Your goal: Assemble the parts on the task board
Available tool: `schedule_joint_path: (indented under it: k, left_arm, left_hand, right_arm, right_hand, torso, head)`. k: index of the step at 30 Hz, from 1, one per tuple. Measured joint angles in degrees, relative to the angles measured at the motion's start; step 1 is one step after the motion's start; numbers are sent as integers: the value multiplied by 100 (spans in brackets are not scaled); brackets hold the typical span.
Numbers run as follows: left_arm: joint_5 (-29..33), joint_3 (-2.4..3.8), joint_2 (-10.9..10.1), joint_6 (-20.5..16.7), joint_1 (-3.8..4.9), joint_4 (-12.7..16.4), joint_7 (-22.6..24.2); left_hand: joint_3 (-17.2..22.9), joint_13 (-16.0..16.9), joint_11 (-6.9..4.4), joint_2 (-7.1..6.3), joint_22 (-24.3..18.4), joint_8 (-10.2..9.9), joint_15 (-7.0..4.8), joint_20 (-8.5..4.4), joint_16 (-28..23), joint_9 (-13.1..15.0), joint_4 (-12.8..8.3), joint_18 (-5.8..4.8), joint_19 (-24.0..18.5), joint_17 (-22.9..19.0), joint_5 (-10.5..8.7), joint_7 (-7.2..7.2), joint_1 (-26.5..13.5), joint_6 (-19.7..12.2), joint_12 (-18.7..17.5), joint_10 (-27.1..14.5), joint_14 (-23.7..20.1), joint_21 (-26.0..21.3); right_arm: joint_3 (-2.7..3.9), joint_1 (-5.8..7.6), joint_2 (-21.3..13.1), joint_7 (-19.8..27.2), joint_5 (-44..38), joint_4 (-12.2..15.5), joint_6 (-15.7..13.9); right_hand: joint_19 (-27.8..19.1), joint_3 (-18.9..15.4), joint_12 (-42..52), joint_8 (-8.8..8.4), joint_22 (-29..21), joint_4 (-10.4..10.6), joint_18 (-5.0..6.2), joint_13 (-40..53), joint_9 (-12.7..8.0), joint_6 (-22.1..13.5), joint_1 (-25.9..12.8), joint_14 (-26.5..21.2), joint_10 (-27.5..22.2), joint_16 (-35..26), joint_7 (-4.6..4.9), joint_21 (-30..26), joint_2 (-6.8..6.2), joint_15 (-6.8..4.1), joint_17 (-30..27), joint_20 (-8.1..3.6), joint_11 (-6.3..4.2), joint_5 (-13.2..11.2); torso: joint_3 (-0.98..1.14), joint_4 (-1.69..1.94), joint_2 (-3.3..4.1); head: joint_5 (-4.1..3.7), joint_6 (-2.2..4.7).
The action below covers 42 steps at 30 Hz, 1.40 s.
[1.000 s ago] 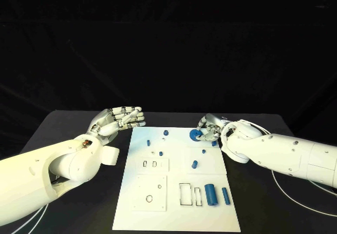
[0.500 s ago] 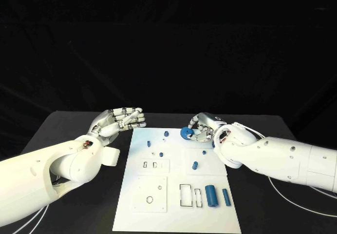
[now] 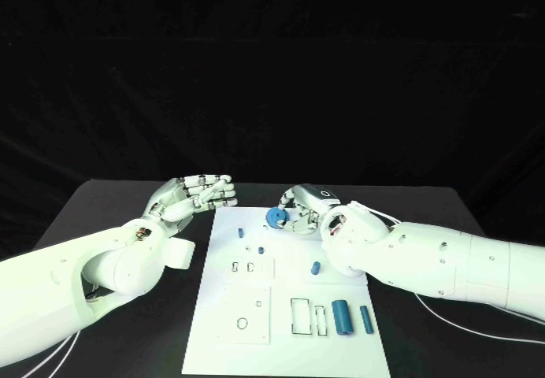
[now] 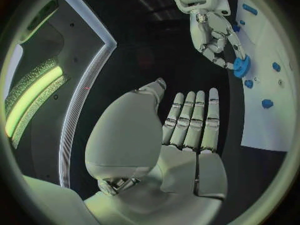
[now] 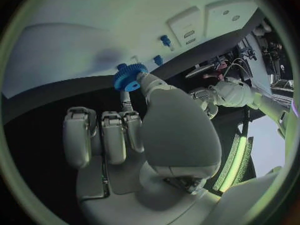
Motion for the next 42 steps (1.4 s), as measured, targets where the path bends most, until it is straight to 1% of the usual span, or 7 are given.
schedule_joint_path:
  k: [16,28,31,32,36,38,42]
  left_arm:
    - [0,-1,25,5,0,-6,-10]
    - [0,-1,34,11,0,-10,-19]
    - [0,-1,33,13,0,-12,-22]
    - [0,-1,33,13,0,-12,-23]
    - [0,-1,32,15,0,-12,-27]
    - [0,-1,31,16,0,-12,-29]
    - [0,-1,31,18,1,-12,-33]
  left_hand:
    - [0,0,0,0,0,0,0,0,0,0,0,0,0,8,0,0,0,0,0,0,0,0]
    - [0,0,0,0,-5,0,-21,0,0,0,0,0,0,7,0,0,0,0,0,0,-21,0]
    - [0,0,0,0,-5,0,-21,0,0,0,0,0,0,7,0,0,0,0,0,0,-21,0]
    - [0,0,0,0,-5,0,-21,0,0,0,0,0,0,7,0,0,0,0,0,0,-21,0]
    - [0,0,0,0,-5,0,-21,0,0,0,0,0,0,6,0,0,0,0,0,0,-21,0]
    - [0,0,0,0,-5,0,-21,0,0,1,0,0,0,6,0,0,0,0,0,0,-21,0]
    - [0,0,0,0,-5,0,-21,0,0,-2,0,0,0,9,0,0,0,0,0,0,-21,0]
  right_arm:
    - [-27,-203,479,-9,-131,-409,52]
    - [-24,-233,614,-9,-143,-608,81]
    - [-23,-233,637,-9,-143,-626,89]
    - [-23,-233,643,-9,-143,-633,91]
    - [-26,-240,662,-7,-141,-646,121]
    - [-31,-244,670,-4,-137,-652,142]
    - [-30,-243,676,0,-129,-665,175]
  right_hand:
    - [0,16,0,-13,-1,-15,0,-1,12,10,-22,0,0,0,-12,0,-23,0,-1,0,0,-4]
    - [0,72,0,-58,-2,-8,0,-1,7,11,-22,0,0,0,-16,0,-23,1,-2,0,0,-13]
    - [-1,113,-2,-70,-2,-1,-1,-1,5,11,-79,0,0,0,-16,0,-79,1,-2,0,0,-14]
    - [-1,144,-29,-124,-2,2,0,-1,4,-7,-126,0,0,0,-17,0,-126,1,-2,0,0,-14]
    - [0,176,-114,-270,-3,16,0,-1,-34,-188,-202,-8,-55,0,79,-29,-202,20,-3,6,55,-1]
    - [-12,176,-133,-361,-3,16,0,-1,-53,-270,-246,0,-83,0,106,-53,-245,64,-3,75,83,-305]
    - [-12,109,-169,-433,-3,83,1,-1,-57,-338,-314,0,-114,0,133,-53,-275,64,-3,74,114,-358]
  torso:
    - [3,4,9]
    - [7,-3,2]
    - [8,-3,1]
    - [9,-4,1]
    - [9,-7,1]
    - [9,-8,1]
    - [9,-8,1]
  head:
    - [12,-31]
    - [31,-40]
    - [34,-41]
    - [35,-41]
    - [37,-41]
    - [37,-40]
    - [37,-40]
